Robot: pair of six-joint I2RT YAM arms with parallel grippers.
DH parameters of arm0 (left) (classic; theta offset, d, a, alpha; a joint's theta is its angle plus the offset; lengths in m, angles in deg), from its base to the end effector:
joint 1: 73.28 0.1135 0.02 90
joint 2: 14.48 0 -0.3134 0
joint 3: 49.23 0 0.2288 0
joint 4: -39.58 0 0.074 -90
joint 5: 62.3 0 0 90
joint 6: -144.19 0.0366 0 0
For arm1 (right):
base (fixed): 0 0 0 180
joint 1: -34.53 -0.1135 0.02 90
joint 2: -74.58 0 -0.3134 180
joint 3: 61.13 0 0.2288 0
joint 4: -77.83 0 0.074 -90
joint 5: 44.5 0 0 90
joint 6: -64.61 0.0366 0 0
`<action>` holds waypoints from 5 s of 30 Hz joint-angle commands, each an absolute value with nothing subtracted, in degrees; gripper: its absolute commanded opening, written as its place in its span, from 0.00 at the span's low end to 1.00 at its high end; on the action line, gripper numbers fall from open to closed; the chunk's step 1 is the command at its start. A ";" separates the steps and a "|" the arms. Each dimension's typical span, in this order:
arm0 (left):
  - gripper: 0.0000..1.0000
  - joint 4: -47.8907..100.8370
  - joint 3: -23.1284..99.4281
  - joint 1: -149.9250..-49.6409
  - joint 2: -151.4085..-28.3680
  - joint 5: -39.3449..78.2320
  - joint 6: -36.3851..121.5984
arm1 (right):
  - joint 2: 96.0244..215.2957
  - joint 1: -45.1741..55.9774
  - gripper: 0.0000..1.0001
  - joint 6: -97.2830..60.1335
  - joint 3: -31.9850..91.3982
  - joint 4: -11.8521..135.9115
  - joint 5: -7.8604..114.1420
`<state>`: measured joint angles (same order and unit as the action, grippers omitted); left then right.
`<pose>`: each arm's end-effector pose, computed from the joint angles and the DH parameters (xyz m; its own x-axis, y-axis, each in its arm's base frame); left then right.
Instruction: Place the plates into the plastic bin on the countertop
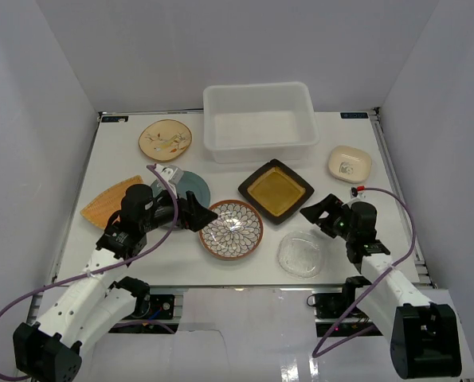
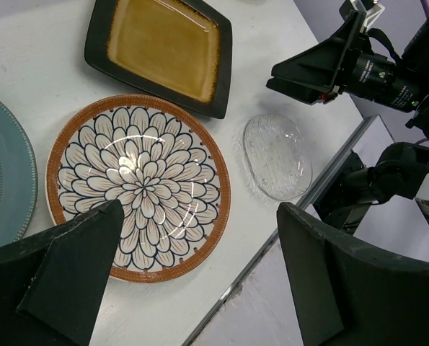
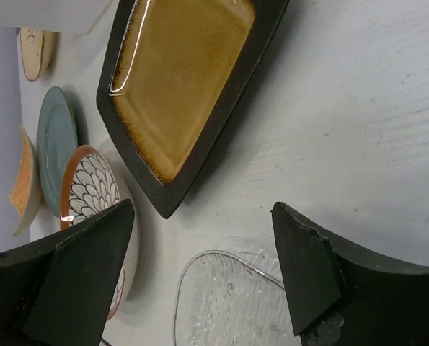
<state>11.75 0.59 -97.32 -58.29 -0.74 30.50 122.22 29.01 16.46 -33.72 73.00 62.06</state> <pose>0.1025 -0.0648 0.3149 -0.6170 -0.1116 -0.7790 0.5614 0.6313 -0.5351 0.1208 0.0222 0.2198 -0.5470 0.5896 -0.5942 0.0212 0.7194 0.6943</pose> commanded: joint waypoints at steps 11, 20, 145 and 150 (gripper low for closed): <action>0.98 10.04 3.16 -97.19 -60.10 -1.12 31.69 | 150.23 28.73 0.63 33.47 -36.43 109.97 60.79; 0.98 9.96 3.16 -96.75 -60.01 -0.86 31.86 | 175.10 24.77 0.49 44.91 -32.92 132.31 60.27; 0.00 7.77 94.46 -97.01 -142.78 19.17 17.18 | 115.27 20.38 0.15 -4.12 -10.68 58.41 66.33; 0.00 9.34 95.53 -96.66 -145.87 20.15 17.45 | 116.32 20.29 0.17 -4.65 -9.63 58.23 65.19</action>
<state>3.20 90.64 -97.10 -148.83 20.96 18.00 115.86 20.57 -3.41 -11.12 56.95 64.96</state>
